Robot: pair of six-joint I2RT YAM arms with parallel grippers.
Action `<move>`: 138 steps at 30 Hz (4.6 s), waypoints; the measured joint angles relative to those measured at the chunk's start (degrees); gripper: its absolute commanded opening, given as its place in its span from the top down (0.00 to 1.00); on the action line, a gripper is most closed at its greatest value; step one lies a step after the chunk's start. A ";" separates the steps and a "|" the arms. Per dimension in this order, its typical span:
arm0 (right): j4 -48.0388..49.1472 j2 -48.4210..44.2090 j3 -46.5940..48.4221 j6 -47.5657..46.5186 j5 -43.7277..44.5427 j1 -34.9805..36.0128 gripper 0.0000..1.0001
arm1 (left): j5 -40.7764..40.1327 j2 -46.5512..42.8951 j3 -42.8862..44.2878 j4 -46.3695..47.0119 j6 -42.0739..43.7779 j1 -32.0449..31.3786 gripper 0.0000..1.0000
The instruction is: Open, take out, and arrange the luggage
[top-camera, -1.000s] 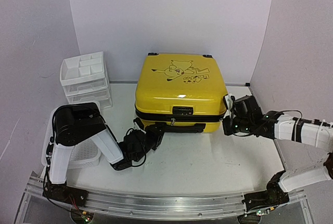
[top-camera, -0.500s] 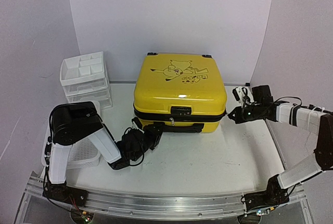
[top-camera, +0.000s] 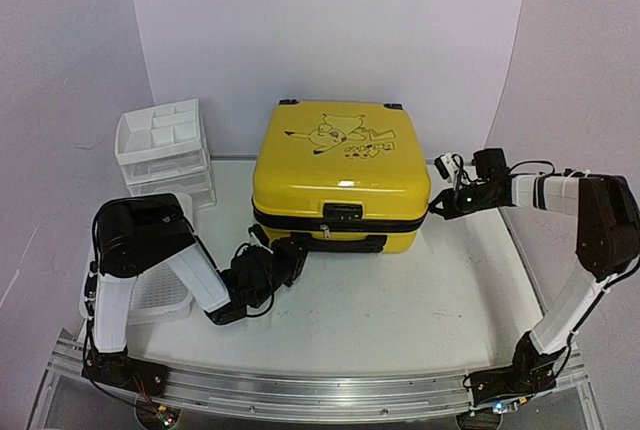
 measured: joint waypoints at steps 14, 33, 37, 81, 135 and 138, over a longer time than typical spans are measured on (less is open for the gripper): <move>-6.56 1.42 4.72 9.03 12.26 -2.25 0.36 | -2.16 -5.44 -2.78 -5.18 8.90 -0.26 0.42; -8.92 -15.56 -16.63 40.19 10.03 23.43 0.23 | 3.04 -36.89 -14.99 -16.61 43.67 -9.35 0.14; -5.49 -14.32 -14.36 38.99 12.55 30.77 0.18 | 5.51 -49.27 -8.41 -41.44 48.94 -8.37 0.12; -10.25 -17.62 -3.80 36.46 24.09 17.22 0.08 | 47.80 -24.68 34.01 -90.84 58.38 13.88 0.12; -13.42 -18.64 2.19 27.26 7.56 -2.62 0.02 | 41.31 -15.67 46.31 -94.01 55.32 11.28 0.11; -15.82 -16.52 4.85 25.73 6.56 -3.67 0.02 | 41.44 -13.03 46.84 -97.26 54.82 8.55 0.11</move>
